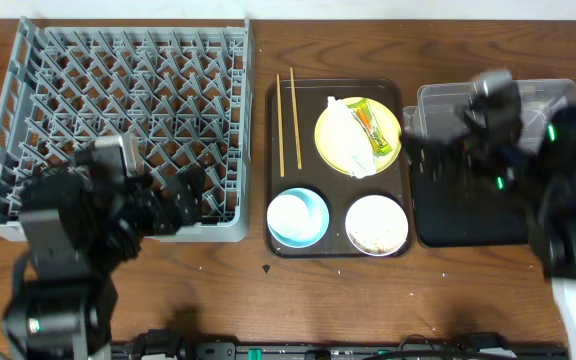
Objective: Sort waste into correct bins and load items into the dishwasher
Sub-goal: 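Reach the right gripper to the yellow plate and grasp the white tissue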
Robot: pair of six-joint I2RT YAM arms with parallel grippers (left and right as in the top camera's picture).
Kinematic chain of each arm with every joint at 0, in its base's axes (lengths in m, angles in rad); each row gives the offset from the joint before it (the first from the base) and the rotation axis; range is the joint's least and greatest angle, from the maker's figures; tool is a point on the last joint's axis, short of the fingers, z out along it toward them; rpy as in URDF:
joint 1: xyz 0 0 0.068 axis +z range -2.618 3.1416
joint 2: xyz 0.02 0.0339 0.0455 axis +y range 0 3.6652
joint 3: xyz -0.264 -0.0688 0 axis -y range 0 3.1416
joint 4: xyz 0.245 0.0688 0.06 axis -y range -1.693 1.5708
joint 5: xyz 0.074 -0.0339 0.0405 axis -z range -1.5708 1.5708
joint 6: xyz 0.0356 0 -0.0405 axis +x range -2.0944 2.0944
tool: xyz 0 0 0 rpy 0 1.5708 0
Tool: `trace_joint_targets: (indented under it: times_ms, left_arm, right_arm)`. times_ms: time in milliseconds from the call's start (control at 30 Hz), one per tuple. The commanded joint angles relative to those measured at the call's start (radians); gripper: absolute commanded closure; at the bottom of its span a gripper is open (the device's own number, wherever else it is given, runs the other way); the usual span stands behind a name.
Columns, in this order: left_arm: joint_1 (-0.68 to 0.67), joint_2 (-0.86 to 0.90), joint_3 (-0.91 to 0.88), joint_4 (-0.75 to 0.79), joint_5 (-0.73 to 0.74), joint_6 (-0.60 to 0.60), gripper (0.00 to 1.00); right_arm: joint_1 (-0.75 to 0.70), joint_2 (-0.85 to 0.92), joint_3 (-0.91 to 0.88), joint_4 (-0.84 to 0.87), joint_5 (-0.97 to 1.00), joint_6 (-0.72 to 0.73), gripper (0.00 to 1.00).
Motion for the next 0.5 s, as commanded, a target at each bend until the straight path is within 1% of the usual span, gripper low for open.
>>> trace_joint_targets:
  times_ms: [0, 100, 200, 333, 433, 467]
  left_arm:
    - [0.002, 0.056, 0.034, -0.026, 0.018, -0.002, 0.08]
    - [0.002, 0.089, 0.034, -0.036, 0.018, -0.002, 0.08]
    - [0.002, 0.114, 0.034, -0.041, 0.017, -0.002, 0.08]
    - [0.002, 0.146, 0.034, -0.041, 0.013, -0.002, 0.08]
    - [0.002, 0.17, 0.034, -0.041, 0.014, -0.002, 0.08]
    - [0.002, 0.177, 0.034, -0.041, 0.014, -0.002, 0.08]
  right_arm:
    - [-0.006, 0.104, 0.057, -0.025, -0.053, 0.042, 0.01]
    - [0.01, 0.187, 0.055, 0.027, -0.126, 0.053, 0.01]
    - [0.064, 0.282, 0.055, 0.039, -0.069, 0.053, 0.01]
    - [0.181, 0.428, 0.055, 0.006, 0.174, 0.061, 0.01]
    - [0.26, 0.547, 0.055, 0.013, 0.395, 0.125, 0.01]
    - [0.273, 0.575, 0.055, 0.022, 0.44, 0.145, 0.09]
